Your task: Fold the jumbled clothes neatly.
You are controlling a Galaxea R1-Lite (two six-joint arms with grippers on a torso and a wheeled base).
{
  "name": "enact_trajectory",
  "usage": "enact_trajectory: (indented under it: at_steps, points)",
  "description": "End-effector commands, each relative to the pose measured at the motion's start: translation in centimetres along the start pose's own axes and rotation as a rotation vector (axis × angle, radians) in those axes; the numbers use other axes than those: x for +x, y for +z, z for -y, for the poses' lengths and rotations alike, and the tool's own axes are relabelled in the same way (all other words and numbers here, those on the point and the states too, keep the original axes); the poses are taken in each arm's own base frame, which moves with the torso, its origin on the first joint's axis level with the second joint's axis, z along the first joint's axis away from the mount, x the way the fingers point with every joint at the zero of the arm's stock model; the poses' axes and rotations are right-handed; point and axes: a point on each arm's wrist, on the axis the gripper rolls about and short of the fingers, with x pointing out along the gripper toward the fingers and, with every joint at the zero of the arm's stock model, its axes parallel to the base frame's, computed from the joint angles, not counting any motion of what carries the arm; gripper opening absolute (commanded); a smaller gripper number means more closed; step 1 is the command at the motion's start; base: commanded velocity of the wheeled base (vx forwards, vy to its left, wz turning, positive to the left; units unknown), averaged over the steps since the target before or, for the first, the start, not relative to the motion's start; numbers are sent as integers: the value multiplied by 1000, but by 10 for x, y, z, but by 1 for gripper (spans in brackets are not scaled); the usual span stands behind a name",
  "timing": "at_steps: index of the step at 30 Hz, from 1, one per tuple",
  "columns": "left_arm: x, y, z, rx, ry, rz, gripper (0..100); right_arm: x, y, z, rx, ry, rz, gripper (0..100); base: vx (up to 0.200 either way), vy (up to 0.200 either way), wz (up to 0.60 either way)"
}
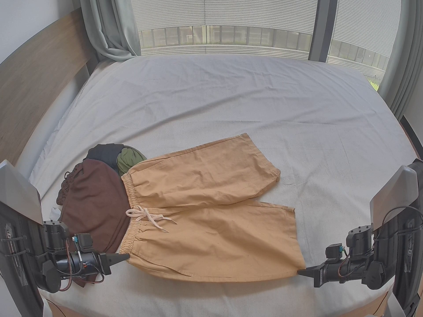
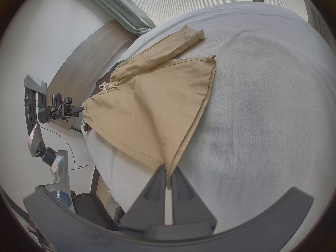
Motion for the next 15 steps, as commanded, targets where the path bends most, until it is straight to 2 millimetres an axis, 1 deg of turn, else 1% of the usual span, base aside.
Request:
enact_trajectory:
  at_steps: [1, 4, 10, 15]
  points:
    - [-4, -2, 2, -10, -8, -5, 0, -2, -3, -1, 4, -1, -16, 0, 0, 0, 0]
    - [-6, 0, 0, -9, -2, 11, 0, -4, -1, -2, -4, 2, -4, 0, 0, 0, 0]
    - [-9, 7, 1, 21, -38, 44, 0, -12, 13, -9, -44, 31, 71, 0, 0, 0, 0]
    - [-10, 16, -4, 35, -39, 81, 0, -19, 38, -14, -56, 47, 192, 0, 0, 0, 0]
